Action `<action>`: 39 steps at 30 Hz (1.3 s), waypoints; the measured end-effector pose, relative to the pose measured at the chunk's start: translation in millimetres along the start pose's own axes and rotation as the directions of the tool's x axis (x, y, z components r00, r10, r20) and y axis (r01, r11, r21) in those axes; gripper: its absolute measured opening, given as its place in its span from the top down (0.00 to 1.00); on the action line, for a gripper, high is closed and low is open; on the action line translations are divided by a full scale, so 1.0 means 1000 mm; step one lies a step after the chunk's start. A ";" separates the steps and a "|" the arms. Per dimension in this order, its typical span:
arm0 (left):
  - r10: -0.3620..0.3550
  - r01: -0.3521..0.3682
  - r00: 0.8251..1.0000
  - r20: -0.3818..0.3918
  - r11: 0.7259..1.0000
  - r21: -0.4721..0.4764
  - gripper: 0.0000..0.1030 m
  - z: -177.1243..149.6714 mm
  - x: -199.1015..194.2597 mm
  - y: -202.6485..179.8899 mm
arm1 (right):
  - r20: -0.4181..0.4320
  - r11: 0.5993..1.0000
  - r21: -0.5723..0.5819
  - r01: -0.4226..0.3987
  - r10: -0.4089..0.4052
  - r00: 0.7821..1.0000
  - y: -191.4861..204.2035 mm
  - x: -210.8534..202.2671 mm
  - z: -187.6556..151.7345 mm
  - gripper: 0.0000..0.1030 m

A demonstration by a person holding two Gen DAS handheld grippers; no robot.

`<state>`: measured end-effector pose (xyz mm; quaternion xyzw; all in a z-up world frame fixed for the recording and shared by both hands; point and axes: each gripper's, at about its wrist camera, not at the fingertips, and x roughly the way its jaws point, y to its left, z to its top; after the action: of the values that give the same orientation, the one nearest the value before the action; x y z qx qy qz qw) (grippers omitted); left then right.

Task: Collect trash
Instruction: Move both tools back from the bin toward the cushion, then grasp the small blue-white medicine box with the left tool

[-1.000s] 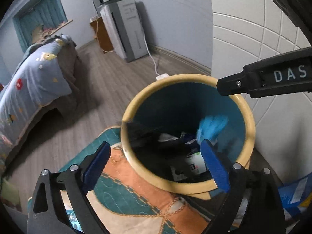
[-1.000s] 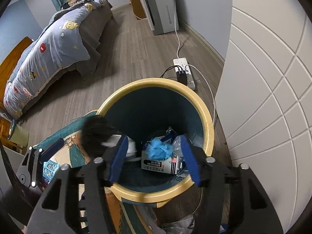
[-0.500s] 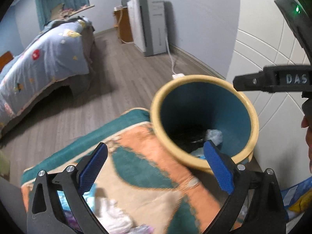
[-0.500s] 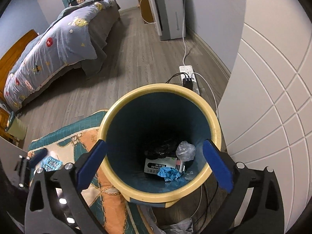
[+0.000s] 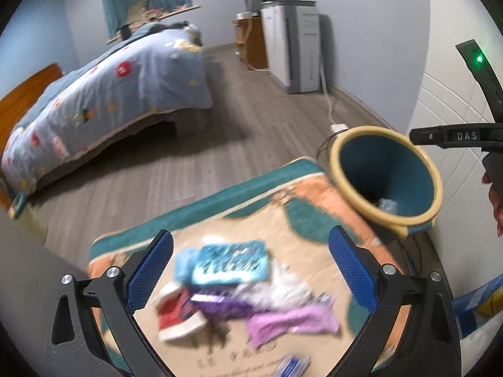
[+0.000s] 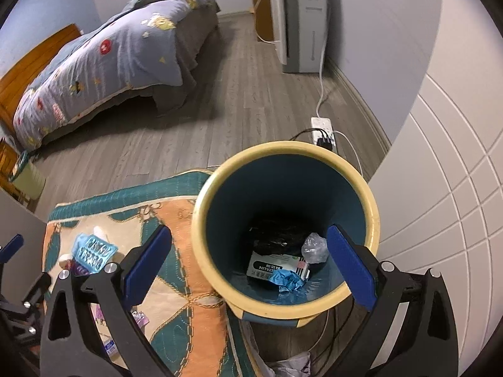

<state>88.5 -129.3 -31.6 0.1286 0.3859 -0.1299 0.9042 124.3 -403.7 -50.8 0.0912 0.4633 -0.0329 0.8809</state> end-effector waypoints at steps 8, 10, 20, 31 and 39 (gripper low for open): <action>-0.007 0.000 0.999 -0.046 0.991 -0.134 0.05 -0.057 -0.027 0.040 | 0.043 0.998 -0.065 -0.006 0.008 0.999 0.030 -0.017 -0.004 0.06; -0.019 0.007 0.997 -0.074 0.989 -0.147 0.05 -0.071 -0.020 0.038 | 0.052 0.996 -0.091 -0.008 0.013 0.999 0.043 -0.020 -0.007 0.06; -0.110 0.109 0.983 -0.147 0.994 -0.015 0.05 -0.126 0.001 -0.004 | 0.024 0.981 -0.187 0.049 -0.045 0.999 0.104 -0.022 -0.023 0.06; -0.180 0.206 0.941 -0.286 0.976 0.063 0.30 -0.162 0.035 -0.021 | -0.043 0.981 -0.190 -0.031 0.024 0.999 0.131 -0.016 -0.037 0.06; -0.226 0.278 0.919 -0.323 0.953 0.123 0.68 -0.165 0.041 -0.029 | -0.071 0.977 -0.204 -0.055 0.041 0.997 0.144 -0.010 -0.041 0.06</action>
<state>-3.2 -107.3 -176.0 0.1712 0.5219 -0.2560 0.7955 106.1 -254.9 -46.0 0.0117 0.4908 0.0394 0.8703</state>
